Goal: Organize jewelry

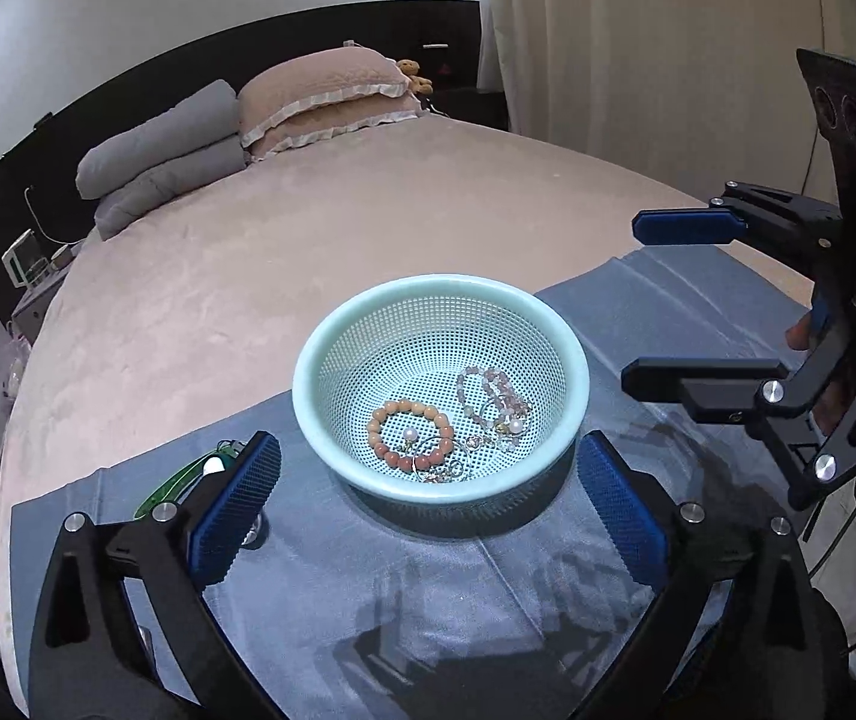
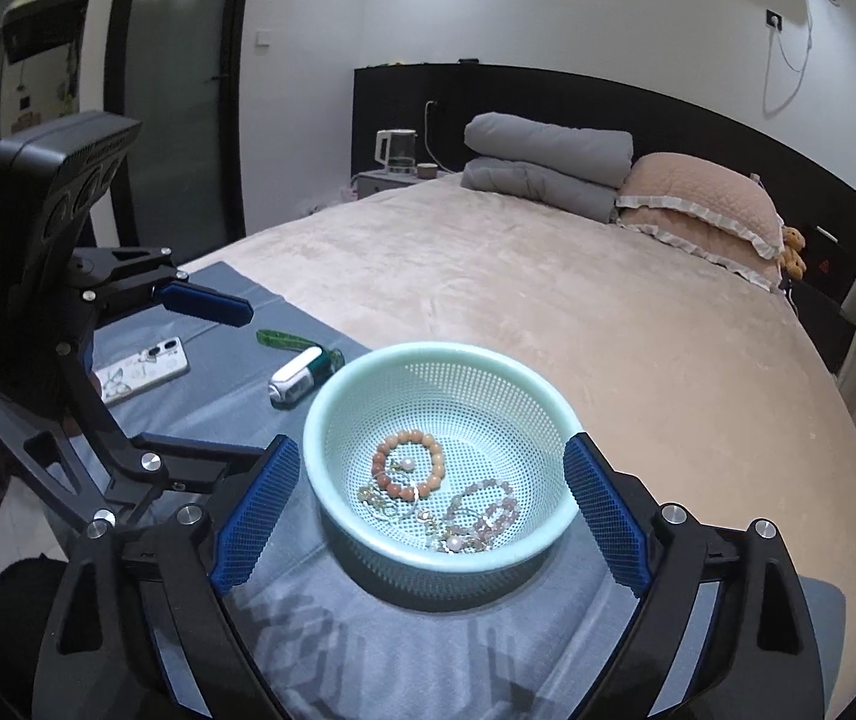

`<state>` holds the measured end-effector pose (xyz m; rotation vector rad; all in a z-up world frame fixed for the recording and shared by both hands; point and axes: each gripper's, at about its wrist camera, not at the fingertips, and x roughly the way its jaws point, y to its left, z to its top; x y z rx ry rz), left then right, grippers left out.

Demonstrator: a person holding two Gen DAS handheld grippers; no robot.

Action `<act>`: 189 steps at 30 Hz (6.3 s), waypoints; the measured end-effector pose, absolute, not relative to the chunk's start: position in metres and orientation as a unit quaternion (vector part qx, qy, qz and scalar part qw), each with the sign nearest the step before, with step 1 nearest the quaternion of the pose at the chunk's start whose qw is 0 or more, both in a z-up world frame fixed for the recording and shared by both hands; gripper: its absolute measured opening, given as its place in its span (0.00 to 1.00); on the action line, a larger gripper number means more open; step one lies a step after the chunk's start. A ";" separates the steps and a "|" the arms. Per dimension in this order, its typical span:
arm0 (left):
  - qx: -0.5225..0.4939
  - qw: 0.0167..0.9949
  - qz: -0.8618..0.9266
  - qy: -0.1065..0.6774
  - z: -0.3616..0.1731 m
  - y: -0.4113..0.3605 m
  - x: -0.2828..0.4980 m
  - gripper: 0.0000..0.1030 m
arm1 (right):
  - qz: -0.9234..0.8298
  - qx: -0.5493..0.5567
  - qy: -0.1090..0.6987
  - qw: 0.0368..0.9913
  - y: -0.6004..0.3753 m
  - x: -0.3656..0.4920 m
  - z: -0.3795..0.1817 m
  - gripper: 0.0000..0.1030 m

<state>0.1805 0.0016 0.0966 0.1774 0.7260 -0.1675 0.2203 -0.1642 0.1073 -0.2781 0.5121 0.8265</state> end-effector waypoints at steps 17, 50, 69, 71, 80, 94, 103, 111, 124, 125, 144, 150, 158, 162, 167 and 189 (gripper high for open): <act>0.018 0.957 -0.005 0.289 0.090 0.003 0.095 0.94 | 0.267 -0.050 0.256 0.928 -0.213 0.156 0.085 0.92; -0.004 0.952 0.033 0.304 0.040 -0.018 0.008 0.94 | 0.255 0.002 0.287 0.923 -0.240 0.077 0.030 0.92; -0.005 0.951 0.078 0.298 0.029 -0.018 -0.012 0.94 | 0.236 -0.016 0.292 0.927 -0.239 0.051 0.016 0.92; 0.000 0.952 0.079 0.296 0.030 -0.020 -0.013 0.94 | 0.236 -0.016 0.292 0.927 -0.239 0.049 0.015 0.92; -0.035 0.947 0.080 0.308 0.023 -0.008 -0.014 0.94 | 0.218 -0.028 0.318 0.922 -0.233 0.056 0.008 0.92; -0.035 0.944 0.094 0.314 0.018 -0.009 -0.014 0.94 | 0.184 -0.027 0.297 0.937 -0.241 0.049 0.011 0.92; -0.038 0.943 0.094 0.317 0.017 -0.009 -0.014 0.94 | 0.181 -0.011 0.308 0.934 -0.246 0.054 0.007 0.92; -0.032 0.942 0.099 0.320 0.016 -0.011 -0.013 0.94 | 0.178 -0.024 0.305 0.935 -0.241 0.052 0.008 0.92; -0.035 0.942 0.093 0.321 0.015 -0.013 -0.014 0.94 | 0.177 -0.035 0.301 0.936 -0.237 0.049 0.009 0.92; -0.035 0.942 0.093 0.322 0.015 -0.013 -0.014 0.94 | 0.177 -0.035 0.301 0.936 -0.237 0.049 0.009 0.92; -0.034 0.943 0.089 0.320 0.016 -0.014 -0.015 0.94 | 0.174 -0.048 0.299 0.937 -0.233 0.048 0.008 0.92; -0.032 0.943 0.088 0.319 0.016 -0.015 -0.016 0.94 | 0.177 -0.042 0.303 0.935 -0.235 0.049 0.008 0.92; -0.033 0.943 0.087 0.319 0.016 -0.014 -0.015 0.94 | 0.182 -0.039 0.307 0.933 -0.236 0.051 0.007 0.92; -0.029 0.942 0.089 0.321 0.015 -0.016 -0.016 0.94 | 0.182 -0.041 0.305 0.934 -0.236 0.051 0.008 0.92; -0.026 0.942 0.090 0.321 0.015 -0.018 -0.016 0.94 | 0.182 -0.042 0.305 0.934 -0.236 0.051 0.007 0.92; -0.027 0.944 0.084 0.319 0.016 -0.019 -0.016 0.94 | 0.182 -0.043 0.302 0.935 -0.236 0.049 0.008 0.92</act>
